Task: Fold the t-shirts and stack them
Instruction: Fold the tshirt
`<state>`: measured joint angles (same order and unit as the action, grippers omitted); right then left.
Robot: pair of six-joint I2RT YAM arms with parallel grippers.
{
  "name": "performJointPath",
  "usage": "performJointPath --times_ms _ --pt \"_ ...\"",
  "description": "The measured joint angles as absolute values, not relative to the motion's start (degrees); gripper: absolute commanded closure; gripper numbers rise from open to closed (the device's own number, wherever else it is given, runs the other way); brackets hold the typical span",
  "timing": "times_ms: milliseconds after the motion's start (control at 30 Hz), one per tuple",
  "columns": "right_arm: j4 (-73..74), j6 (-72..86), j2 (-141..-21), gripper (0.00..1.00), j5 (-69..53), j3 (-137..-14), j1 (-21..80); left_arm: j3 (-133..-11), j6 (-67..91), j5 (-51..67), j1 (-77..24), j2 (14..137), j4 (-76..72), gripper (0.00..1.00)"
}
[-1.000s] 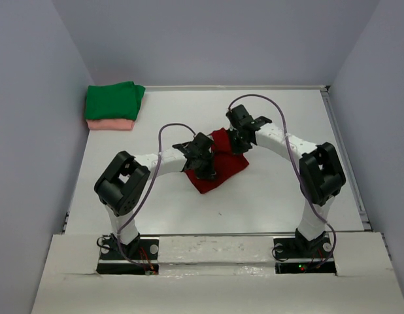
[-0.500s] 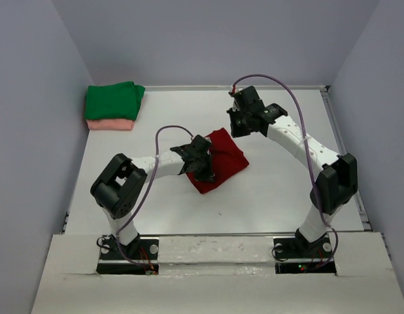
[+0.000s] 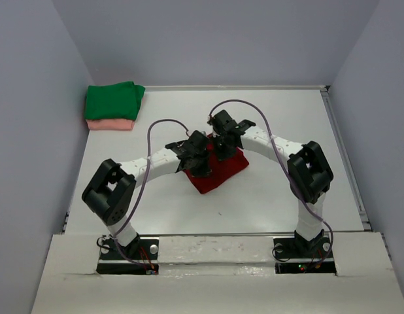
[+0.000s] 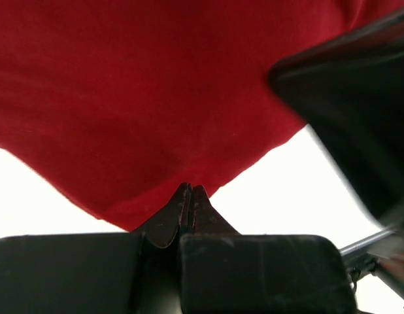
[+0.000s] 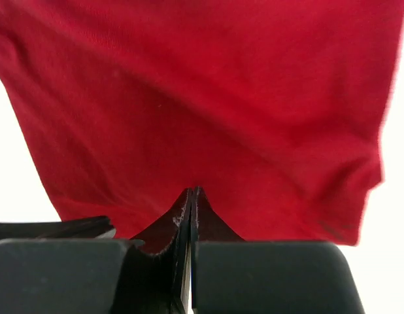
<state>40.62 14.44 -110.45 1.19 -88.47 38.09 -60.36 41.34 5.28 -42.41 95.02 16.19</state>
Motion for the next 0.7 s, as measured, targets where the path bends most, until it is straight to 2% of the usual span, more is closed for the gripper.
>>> performJointPath --times_ms 400,700 --pt "36.82 16.14 -112.22 1.00 -0.47 -84.47 38.72 -68.95 39.62 -2.31 -42.39 90.32 24.10 1.00" --pt "34.50 16.60 -115.63 1.00 -1.04 -84.47 38.72 -69.52 38.98 -4.03 -42.39 87.99 26.41 1.00"
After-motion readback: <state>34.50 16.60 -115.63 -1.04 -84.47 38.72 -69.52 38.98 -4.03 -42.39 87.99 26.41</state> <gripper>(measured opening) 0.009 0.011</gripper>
